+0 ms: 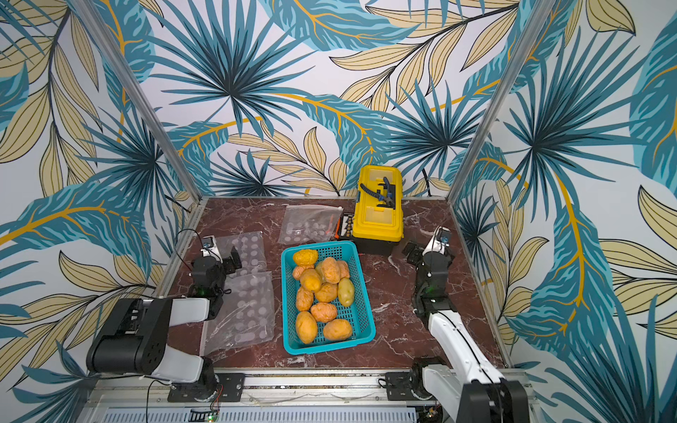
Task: Put the potatoes into a zipper bag and zip it
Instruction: Pick up the zipper food storage bag at the center of the board.
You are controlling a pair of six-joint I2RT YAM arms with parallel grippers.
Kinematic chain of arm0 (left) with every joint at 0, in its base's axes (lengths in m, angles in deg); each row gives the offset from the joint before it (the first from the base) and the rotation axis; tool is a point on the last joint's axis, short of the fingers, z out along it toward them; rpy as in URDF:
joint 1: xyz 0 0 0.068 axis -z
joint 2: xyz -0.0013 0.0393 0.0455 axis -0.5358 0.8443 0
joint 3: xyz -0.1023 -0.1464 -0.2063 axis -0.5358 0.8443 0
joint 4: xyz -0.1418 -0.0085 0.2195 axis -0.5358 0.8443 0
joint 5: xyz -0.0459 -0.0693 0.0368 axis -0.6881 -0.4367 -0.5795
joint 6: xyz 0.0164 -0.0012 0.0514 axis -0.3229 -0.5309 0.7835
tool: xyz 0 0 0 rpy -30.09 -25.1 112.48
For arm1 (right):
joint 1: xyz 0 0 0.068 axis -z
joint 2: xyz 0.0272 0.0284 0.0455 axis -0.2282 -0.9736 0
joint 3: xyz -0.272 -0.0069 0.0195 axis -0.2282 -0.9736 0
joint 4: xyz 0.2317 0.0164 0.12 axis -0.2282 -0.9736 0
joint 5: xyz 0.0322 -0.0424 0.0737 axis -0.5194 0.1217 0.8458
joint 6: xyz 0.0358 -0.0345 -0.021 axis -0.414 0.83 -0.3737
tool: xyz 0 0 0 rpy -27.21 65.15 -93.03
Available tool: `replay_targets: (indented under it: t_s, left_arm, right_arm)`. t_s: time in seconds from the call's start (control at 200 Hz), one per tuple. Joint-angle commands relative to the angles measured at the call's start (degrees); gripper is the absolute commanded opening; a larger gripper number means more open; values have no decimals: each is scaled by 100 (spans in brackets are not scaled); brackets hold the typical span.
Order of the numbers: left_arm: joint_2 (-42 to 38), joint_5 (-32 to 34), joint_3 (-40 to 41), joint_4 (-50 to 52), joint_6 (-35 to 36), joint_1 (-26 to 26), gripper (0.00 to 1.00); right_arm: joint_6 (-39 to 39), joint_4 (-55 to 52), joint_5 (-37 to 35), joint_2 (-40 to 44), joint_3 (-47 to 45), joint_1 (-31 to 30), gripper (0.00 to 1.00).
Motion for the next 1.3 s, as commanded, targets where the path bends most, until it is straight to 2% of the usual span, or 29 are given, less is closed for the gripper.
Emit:
replay_targets:
  t_s: [0.0,0.09,0.2,0.255,0.325,0.376,0.426,0.471,0.536,0.621,0.691,0.806,0.921,1.087,1.297]
  left_arm:
    - [-838,1066,71,-11,260,314,100]
    - [-1792,967,280,105,177,314,99]
    - [-3258,897,263,1423,-905,299,99]
    - [-3956,527,27,2516,-1361,270,100]
    - [-4638,89,-463,4209,-2020,245,99]
    - [-4988,-789,-514,4414,-1573,244,99]
    - [-5301,-1193,-391,4410,-1549,240,99]
    - [-5633,-935,-139,4421,-2020,240,99]
    - [-6170,38,309,4452,-2987,207,100]
    - [-6637,-451,499,4564,-3186,29,99]
    - [-6506,-573,175,5254,-3485,-20,99]
    - [-5856,-617,-460,6527,-4012,-28,99]
    - [-5253,-1030,-942,7173,-4153,-20,99]
    - [-4175,-1753,-1483,7652,-4207,154,100]
    - [-2654,-1737,-2004,7741,-4215,847,97]
  right_arm:
    - [-773,-1044,-197,471,-20,5,100]
    - [-820,-1110,537,570,138,5,99]
    - [-1132,-1786,1023,514,578,5,99]
    - [-978,-1969,1208,537,736,7,100]
    - [-1196,-2049,1228,647,739,17,100]
    - [-1474,-2006,1152,782,596,21,100]
    - [-1802,-1969,937,955,385,23,99]
    - [-2039,-1922,742,1112,195,23,99]
    - [-2084,-1942,561,1308,93,21,99]
    - [-1719,-1911,984,1393,176,23,99]
    - [-1675,-2208,1210,1254,451,23,99]
    - [-1697,-2393,1516,822,720,23,99]
    - [-1672,-2422,1757,416,881,21,99]
    - [-1705,-2754,2007,-155,1227,18,100]
    - [-1675,-3090,2108,-654,1537,15,99]
